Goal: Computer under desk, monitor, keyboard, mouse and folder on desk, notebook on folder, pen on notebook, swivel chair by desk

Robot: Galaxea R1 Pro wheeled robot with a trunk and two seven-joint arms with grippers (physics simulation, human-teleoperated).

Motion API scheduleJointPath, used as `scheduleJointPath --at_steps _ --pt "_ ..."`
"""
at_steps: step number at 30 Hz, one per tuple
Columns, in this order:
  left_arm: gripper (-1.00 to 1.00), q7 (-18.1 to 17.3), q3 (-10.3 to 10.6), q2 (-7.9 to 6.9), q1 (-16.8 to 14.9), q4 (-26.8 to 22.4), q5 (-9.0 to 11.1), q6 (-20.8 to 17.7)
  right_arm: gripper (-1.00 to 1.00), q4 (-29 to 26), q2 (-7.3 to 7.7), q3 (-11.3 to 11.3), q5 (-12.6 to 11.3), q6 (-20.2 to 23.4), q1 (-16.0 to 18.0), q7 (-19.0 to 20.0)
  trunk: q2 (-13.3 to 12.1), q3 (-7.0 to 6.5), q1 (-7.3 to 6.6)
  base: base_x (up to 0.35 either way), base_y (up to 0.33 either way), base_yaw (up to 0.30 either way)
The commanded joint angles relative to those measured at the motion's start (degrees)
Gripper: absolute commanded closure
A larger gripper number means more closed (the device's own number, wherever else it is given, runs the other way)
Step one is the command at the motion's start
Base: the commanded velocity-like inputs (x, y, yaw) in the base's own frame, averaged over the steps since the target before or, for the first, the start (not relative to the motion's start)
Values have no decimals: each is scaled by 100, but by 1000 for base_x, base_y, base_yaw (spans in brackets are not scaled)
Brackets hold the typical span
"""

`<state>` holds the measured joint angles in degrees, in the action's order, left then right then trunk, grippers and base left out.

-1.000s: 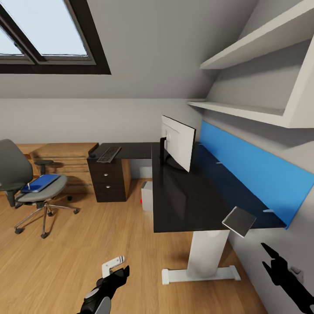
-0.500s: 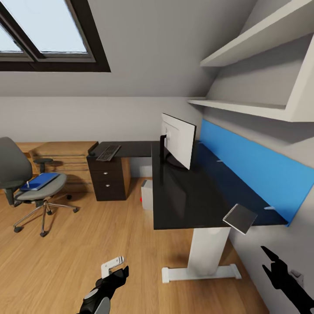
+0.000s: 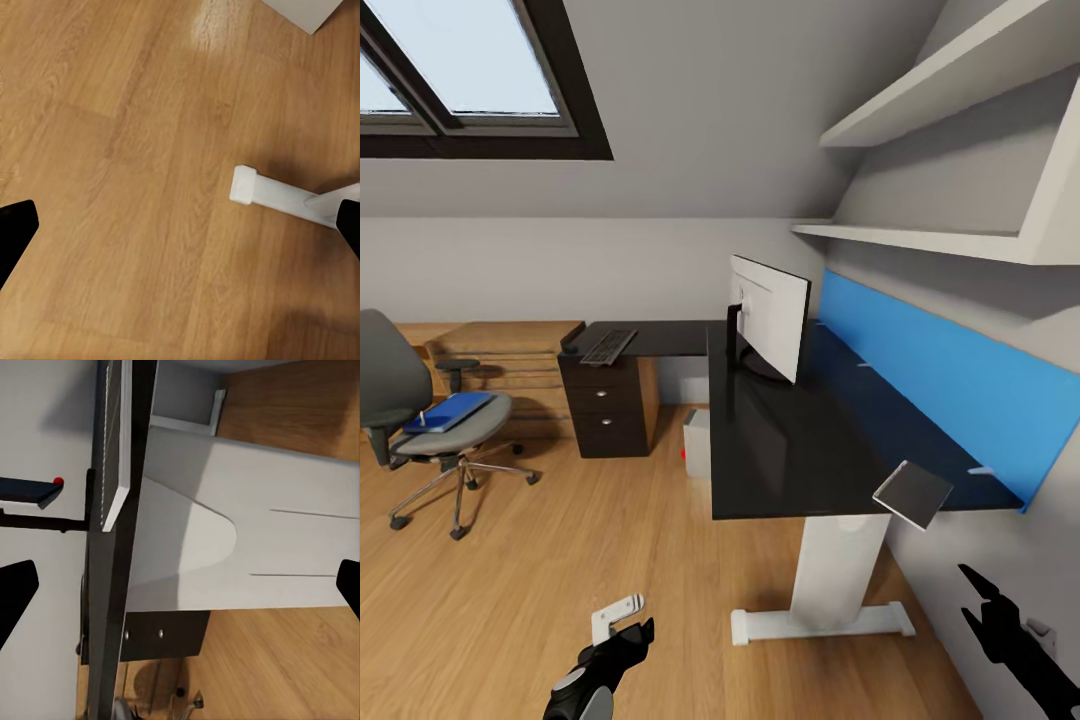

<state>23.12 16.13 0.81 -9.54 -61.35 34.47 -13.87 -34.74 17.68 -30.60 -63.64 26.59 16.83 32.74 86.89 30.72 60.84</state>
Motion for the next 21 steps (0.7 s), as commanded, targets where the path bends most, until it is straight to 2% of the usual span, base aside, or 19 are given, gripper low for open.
scheduleJointPath --at_steps 1,10,21 --pt "-100 43 11 -2 -4 -7 42 -13 -100 3 -1 -16 -34 48 5 4 3 6 0 0 0 0" --pt "-100 35 6 -23 -2 74 44 -9 -100 3 -1 -16 -32 48 5 4 3 6 0 15 0 0" --pt "-100 39 5 -28 -2 183 37 -8 -100 3 -1 -16 -26 48 5 4 3 6 0 222 0 0"
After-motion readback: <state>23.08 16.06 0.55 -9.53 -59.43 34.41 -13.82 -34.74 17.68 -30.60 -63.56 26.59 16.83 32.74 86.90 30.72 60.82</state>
